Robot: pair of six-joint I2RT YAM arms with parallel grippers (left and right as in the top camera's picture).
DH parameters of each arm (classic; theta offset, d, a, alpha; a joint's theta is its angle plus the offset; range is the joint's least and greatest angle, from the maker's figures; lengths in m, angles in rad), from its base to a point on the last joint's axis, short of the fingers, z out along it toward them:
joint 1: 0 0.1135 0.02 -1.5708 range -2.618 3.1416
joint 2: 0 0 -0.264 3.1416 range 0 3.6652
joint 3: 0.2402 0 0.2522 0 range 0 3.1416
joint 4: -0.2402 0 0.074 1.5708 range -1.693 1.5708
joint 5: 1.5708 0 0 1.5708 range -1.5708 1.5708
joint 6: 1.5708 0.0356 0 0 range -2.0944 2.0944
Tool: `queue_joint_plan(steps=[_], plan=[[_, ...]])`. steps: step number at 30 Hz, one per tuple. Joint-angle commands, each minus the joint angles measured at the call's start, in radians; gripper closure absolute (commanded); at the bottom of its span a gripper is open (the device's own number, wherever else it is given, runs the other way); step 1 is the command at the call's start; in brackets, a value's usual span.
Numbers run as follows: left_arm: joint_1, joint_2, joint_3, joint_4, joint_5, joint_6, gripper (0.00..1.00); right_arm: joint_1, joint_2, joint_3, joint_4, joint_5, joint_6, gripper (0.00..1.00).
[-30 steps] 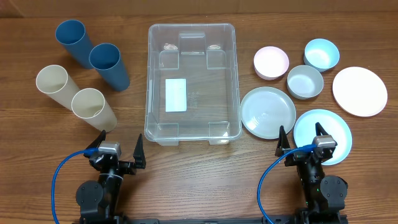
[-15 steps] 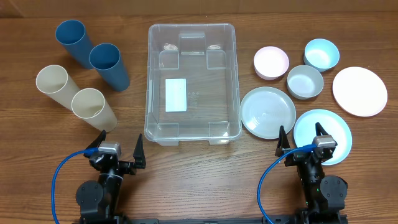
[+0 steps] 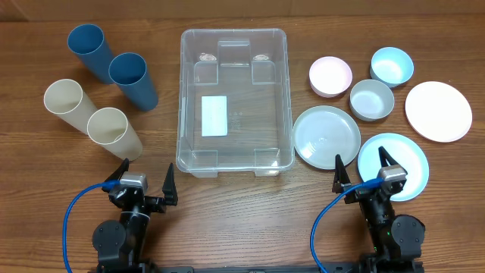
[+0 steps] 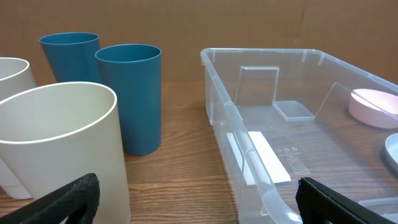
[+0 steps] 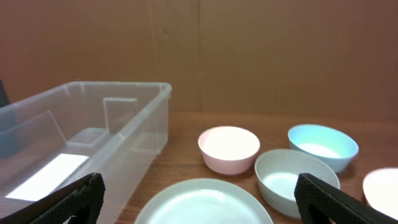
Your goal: Pack container
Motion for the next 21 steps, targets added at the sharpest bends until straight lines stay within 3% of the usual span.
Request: queue_joint_plan(steps=[1, 10, 15, 21], plan=[[0.007, -0.009, -0.006, 0.003, 0.012, -0.013, 0.00, -0.003, -0.008, -0.005, 0.033, -0.029, 0.002, 0.00], [0.007, -0.009, -0.006, 0.003, 0.012, -0.013, 0.00, -0.003, -0.008, 0.052, -0.086, -0.017, 0.145, 0.00], [0.007, -0.009, -0.006, 0.003, 0.012, -0.013, 0.00, -0.003, 0.020, 0.203, -0.300, -0.006, 0.180, 0.00], [0.007, -0.009, -0.006, 0.003, 0.012, -0.013, 0.00, -0.003, 0.266, 0.514, -0.481, -0.048, 0.200, 0.00]])
